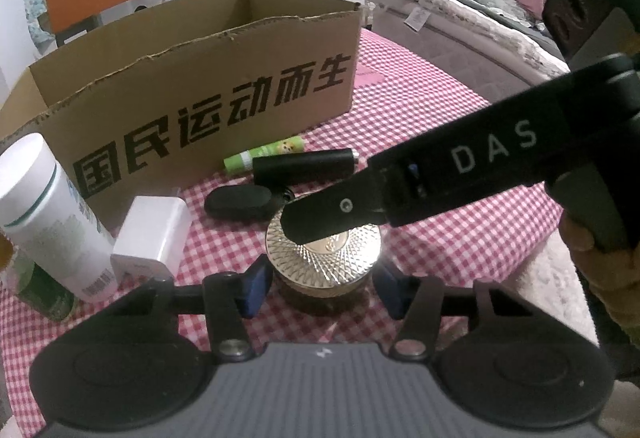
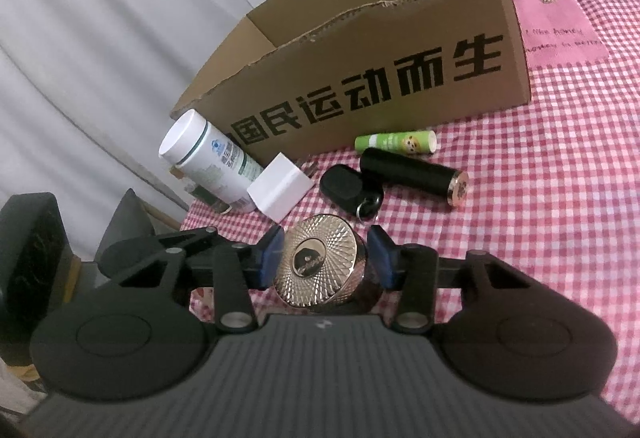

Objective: Organize rigid objects
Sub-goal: 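Close the right gripper on the gold-lidded jar's sides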

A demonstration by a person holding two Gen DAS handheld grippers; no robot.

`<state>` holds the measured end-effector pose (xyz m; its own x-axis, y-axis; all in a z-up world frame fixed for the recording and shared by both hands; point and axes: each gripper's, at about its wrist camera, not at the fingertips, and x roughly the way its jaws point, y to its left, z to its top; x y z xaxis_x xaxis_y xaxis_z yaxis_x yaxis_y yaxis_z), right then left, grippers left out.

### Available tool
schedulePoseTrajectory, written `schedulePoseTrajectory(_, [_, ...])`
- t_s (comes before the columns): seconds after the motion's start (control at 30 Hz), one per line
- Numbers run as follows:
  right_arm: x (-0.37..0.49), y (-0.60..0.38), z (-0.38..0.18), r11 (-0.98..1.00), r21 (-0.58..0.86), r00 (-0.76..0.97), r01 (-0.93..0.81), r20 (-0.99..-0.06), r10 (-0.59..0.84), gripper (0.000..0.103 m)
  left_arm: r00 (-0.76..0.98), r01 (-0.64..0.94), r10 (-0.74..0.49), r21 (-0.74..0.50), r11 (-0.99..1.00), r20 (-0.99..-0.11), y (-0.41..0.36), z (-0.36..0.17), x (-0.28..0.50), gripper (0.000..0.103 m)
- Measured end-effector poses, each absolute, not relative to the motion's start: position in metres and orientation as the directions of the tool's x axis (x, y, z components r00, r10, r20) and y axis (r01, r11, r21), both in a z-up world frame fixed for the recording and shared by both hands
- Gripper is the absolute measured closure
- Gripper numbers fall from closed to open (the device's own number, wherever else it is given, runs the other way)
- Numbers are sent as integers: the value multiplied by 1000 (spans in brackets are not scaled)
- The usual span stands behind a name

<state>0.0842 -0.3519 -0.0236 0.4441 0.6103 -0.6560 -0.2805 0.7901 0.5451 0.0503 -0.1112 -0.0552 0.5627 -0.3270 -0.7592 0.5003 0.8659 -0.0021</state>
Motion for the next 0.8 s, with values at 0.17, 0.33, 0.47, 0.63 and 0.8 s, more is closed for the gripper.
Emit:
schedulePoseTrajectory(0.17, [78,-355,-24,790,555,444,-262,-658,609,58,564,500,-326,0,866,-758,-113,-56,49,47])
schedulePoseTrajectory(0.33, [77,-359,-28,786,575,436,-225,-662,609,57,543,502,-324,-10,865,-775,-116,-61,56,47])
schedulePoseTrajectory(0.47, [78,-360,-32,772,602,427,-201,-656,623,56,546,498,-320,-7,867,-774,-119,-64,59,47])
schedulePoseTrajectory(0.63, [79,-359,-34,771,604,427,-202,-654,625,54,556,488,-315,-5,873,-769,-121,-64,61,46])
schedulePoseTrajectory(0.8, [80,-359,-34,771,602,424,-208,-655,626,54,561,483,-311,-2,876,-767,-122,-64,61,46])
